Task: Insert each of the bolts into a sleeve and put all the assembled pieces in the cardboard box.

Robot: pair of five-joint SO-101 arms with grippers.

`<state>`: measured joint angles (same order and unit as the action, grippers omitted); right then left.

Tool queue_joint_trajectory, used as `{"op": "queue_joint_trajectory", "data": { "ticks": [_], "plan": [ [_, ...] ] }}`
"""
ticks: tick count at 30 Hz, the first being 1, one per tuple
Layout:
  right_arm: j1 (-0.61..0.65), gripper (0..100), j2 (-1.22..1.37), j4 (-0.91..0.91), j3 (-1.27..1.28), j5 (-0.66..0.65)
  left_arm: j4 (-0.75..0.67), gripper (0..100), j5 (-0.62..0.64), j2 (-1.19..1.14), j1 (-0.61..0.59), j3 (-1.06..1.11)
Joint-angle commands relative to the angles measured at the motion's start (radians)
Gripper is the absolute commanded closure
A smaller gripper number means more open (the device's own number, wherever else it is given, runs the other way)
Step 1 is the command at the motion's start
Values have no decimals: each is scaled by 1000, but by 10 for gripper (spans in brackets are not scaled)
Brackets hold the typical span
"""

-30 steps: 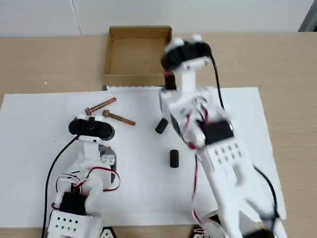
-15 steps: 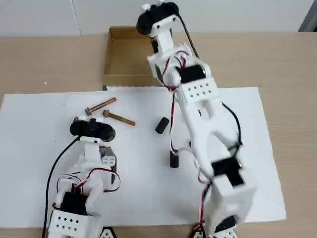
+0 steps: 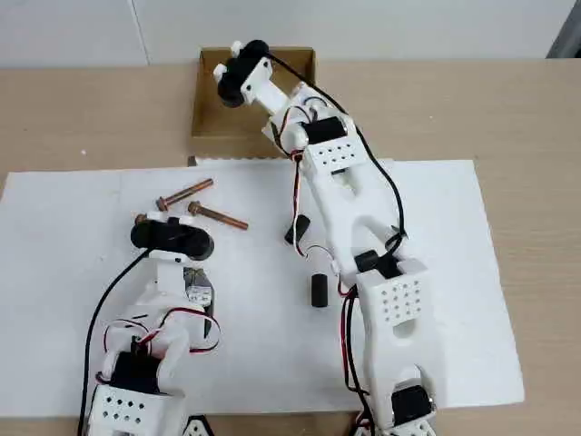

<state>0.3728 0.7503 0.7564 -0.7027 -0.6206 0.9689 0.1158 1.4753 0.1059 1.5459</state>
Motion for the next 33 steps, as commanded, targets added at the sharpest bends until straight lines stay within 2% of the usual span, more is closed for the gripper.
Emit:
{"op": "queue_joint_trajectory", "data": {
  "ticks": [1,5,10,15,22,33],
  "plan": [
    [-5,861,-5,8,-94,-11,-18,994,-9,9,-8,-4],
    [-5,920,-5,13,-94,-11,-18,994,-9,9,-8,-4],
    [-10,940,-8,18,-95,-11,-18,994,-9,9,-8,-4],
    [-10,941,-24,166,-176,18,-18,994,-9,9,-8,-4],
    [-7,941,-107,490,-276,265,-18,994,-9,9,-8,-4],
    [-4,941,-248,900,-282,640,-18,994,-9,9,-8,-4]
  ]
}}
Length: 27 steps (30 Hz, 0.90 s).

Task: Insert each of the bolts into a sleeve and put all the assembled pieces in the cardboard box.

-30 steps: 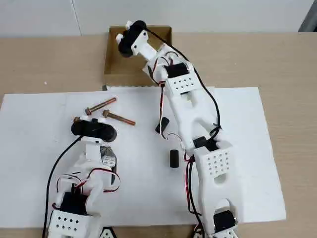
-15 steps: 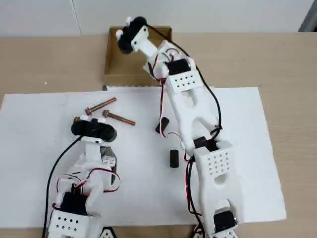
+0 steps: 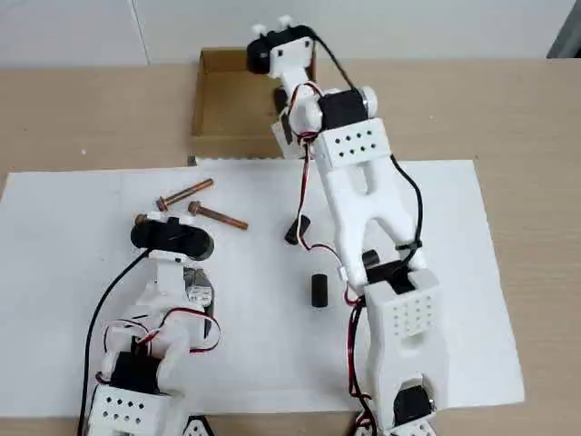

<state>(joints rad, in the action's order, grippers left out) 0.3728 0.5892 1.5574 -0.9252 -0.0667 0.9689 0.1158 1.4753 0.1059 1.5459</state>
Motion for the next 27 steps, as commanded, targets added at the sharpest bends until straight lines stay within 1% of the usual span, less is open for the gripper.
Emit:
{"op": "queue_joint_trajectory", "data": {
  "ticks": [1,7,10,17,22,27],
  "plan": [
    [-2,941,-91,136,-58,110,-18,994,-9,9,-8,-4],
    [8,942,-128,165,-41,253,-18,994,-9,9,-8,-4],
    [28,942,-139,166,15,305,-18,994,-9,9,-8,-4],
    [73,942,-131,162,186,500,-18,994,-9,9,-8,-4],
    [93,937,-130,159,273,569,-18,994,-9,9,-8,-4],
    [93,936,-105,159,285,620,-18,994,-9,9,-8,-4]
  ]
}}
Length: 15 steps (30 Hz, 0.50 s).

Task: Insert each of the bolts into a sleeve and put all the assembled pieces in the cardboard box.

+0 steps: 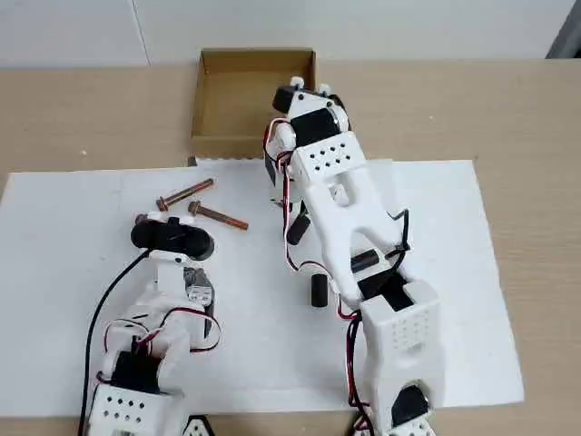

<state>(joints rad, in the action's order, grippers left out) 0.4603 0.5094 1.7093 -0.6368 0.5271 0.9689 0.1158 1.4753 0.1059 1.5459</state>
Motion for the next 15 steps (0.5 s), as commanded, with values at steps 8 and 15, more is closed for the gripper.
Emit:
{"op": "queue_joint_trajectory", "data": {
  "ticks": [8,15],
  "plan": [
    [7,936,68,5,-3,60,-18,994,-9,9,-8,-4],
    [33,889,120,2,-3,95,-18,994,-9,9,-8,-4]
  ]
}}
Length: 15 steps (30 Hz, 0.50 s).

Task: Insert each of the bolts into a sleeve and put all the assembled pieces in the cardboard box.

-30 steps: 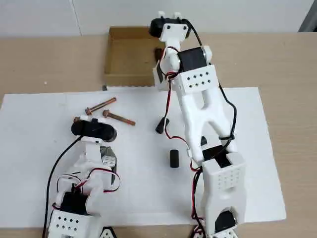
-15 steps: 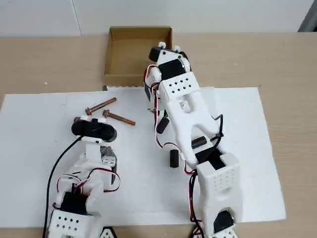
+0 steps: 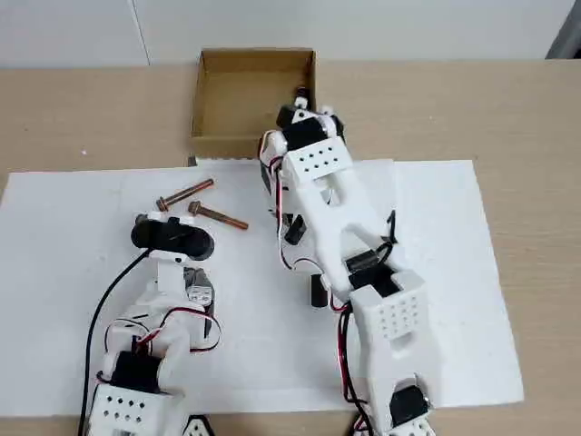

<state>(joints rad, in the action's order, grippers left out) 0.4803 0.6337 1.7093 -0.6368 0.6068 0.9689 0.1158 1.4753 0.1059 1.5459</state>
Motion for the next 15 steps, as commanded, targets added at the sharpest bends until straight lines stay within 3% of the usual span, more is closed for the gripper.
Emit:
{"op": "queue_joint_trajectory", "data": {
  "ticks": [1,5,15],
  "plan": [
    [18,862,-1,-1,-3,15,-18,994,-9,9,-8,-4],
    [25,795,2,-15,-5,15,-18,994,-9,9,-8,-4],
    [36,851,45,-64,-3,8,-18,994,-9,9,-8,-4]
  ]
}}
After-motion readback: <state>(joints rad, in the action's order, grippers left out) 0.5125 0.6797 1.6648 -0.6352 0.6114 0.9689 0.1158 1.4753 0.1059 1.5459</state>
